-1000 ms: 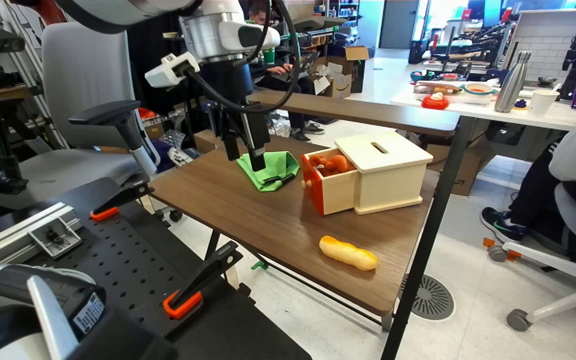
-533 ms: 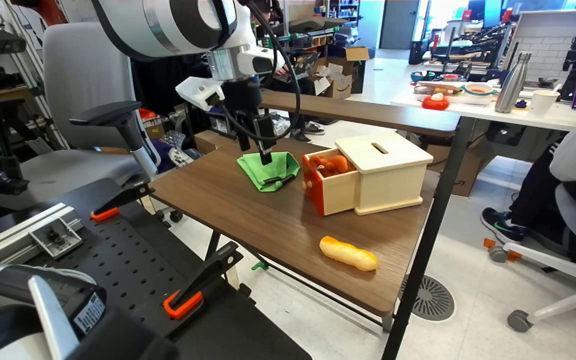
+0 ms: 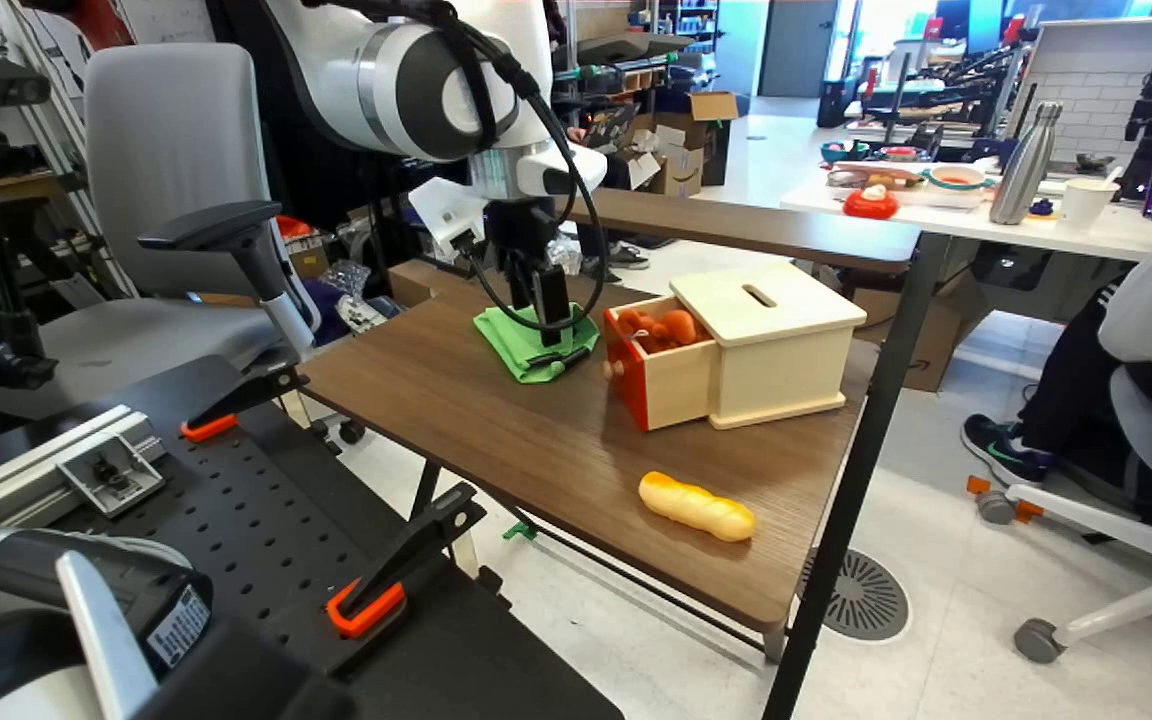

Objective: Unfold the green cloth once

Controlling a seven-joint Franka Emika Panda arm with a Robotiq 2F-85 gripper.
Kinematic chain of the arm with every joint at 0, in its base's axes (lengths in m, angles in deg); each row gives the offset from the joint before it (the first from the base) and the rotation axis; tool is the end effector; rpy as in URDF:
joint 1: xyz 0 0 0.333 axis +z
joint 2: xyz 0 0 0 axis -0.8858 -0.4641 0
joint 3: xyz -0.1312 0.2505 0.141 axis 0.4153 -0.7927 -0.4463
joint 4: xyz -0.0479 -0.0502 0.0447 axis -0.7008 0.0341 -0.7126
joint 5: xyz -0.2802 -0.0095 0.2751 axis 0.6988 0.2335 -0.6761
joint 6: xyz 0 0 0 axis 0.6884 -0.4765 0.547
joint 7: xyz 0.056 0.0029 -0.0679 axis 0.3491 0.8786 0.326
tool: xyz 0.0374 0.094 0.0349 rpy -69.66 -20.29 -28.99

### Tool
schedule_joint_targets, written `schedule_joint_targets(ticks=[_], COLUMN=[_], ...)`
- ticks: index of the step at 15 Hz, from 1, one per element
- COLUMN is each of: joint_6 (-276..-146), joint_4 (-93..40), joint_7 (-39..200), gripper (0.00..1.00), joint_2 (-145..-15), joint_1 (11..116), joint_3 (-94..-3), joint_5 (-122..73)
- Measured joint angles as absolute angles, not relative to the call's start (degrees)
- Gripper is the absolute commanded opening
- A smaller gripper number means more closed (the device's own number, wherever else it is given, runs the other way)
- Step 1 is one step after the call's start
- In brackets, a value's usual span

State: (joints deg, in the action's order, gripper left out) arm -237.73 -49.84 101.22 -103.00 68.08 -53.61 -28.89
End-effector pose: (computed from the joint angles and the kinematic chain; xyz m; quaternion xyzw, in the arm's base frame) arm 0.5943 0.0671 0.1119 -0.9834 0.1747 -0.0444 0.0226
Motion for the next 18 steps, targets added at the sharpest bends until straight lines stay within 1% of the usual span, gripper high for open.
schedule_joint_targets(ticks=[5, 6, 7, 8, 11, 12, 13, 16, 17, 18], joint_6=[-237.5, -237.4, -237.4, -237.4, -237.2, -237.0, -236.8, -235.6, -235.3, -235.1], joint_4=[-47.5, -47.3, -47.1, -46.8, -46.2, -46.1, -46.0, -45.3, -45.2, -45.0], joint_7=[101.2, 101.2, 101.2, 101.1, 100.8, 100.8, 100.7, 100.7, 100.7, 100.7], gripper=[1.00, 0.75, 0.74, 0.68, 0.42, 0.36, 0.27, 0.05, 0.00, 0.00], joint_2=[-107.2, -107.8, -108.2, -108.6, -109.1, -109.2, -109.2, -109.2, -109.2, -109.2], joint_1=[69.9, 70.3, 70.6, 70.7, 71.1, 71.3, 71.7, 72.5, 72.8, 73.2], joint_3=[-52.1, -51.8, -51.5, -51.4, -51.0, -50.8, -50.5, -49.6, -49.3, -48.9], joint_5=[-29.0, -29.0, -29.0, -29.0, -29.0, -29.0, -29.0, -29.0, -28.9, -28.9])
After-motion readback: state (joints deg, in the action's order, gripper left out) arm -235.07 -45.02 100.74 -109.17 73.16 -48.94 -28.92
